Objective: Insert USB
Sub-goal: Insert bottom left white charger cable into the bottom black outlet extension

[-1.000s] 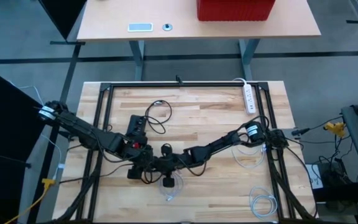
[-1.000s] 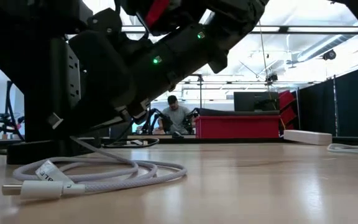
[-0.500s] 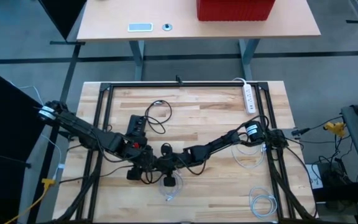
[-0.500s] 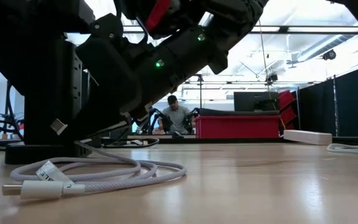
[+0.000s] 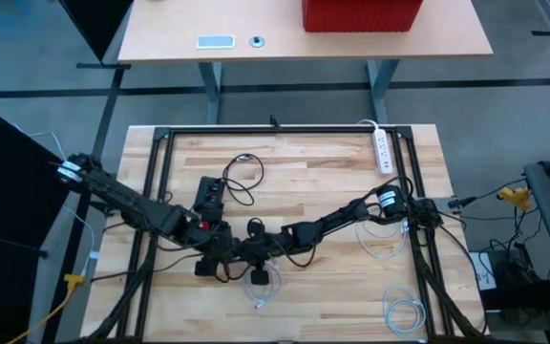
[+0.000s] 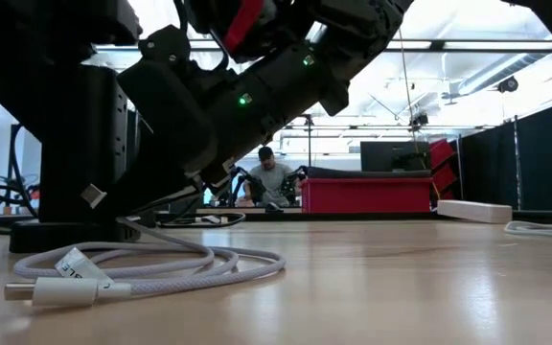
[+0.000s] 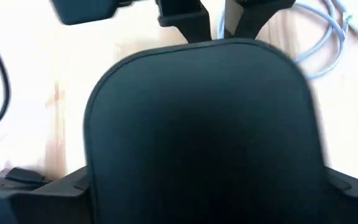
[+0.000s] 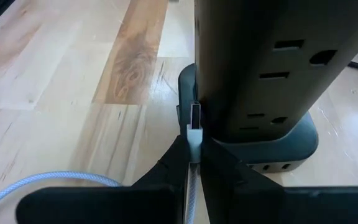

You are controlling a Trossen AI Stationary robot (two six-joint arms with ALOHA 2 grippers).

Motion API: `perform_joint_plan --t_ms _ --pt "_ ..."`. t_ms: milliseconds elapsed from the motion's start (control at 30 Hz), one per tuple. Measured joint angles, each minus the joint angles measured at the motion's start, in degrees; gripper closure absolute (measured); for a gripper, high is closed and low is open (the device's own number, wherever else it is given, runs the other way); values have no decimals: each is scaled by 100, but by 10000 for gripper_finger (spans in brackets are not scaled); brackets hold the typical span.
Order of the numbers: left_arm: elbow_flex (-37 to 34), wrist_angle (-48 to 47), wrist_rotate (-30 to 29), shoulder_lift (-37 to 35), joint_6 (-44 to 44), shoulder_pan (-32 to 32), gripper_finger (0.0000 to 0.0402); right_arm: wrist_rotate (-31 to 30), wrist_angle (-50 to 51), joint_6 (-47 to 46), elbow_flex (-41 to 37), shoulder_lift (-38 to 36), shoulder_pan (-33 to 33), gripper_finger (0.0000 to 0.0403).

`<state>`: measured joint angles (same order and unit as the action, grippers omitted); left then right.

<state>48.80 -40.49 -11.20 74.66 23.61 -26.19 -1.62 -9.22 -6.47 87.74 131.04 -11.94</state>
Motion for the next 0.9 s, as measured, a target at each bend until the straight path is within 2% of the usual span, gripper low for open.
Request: perform_joint_plan --t_ms 133,233,400,533,600,800,900 --pt "-282 326 -453 -289 250 -289 90 17 3 -54 0 0 0 389" --pt "-749 1012 -708 -490 360 -429 90 48 3 -54 0 0 -3 389" --pt "-1659 2245 -907 -629 454 -464 90 58 81 45 -3 -51 -7 389" --pt "-2119 3165 -932 -768 444 -473 90 56 187 140 -7 -117 -33 389" --pt "-2256 3382 -939 -857 438 -496 90 58 326 136 -7 -129 -37 389" --pt "-2344 3489 -1489 -977 353 -701 90 55 1090 5 9 -193 -20 389" --pt "-2427 3743 -1671 -945 262 -775 90 -18 1781 5 225 -243 6 389"
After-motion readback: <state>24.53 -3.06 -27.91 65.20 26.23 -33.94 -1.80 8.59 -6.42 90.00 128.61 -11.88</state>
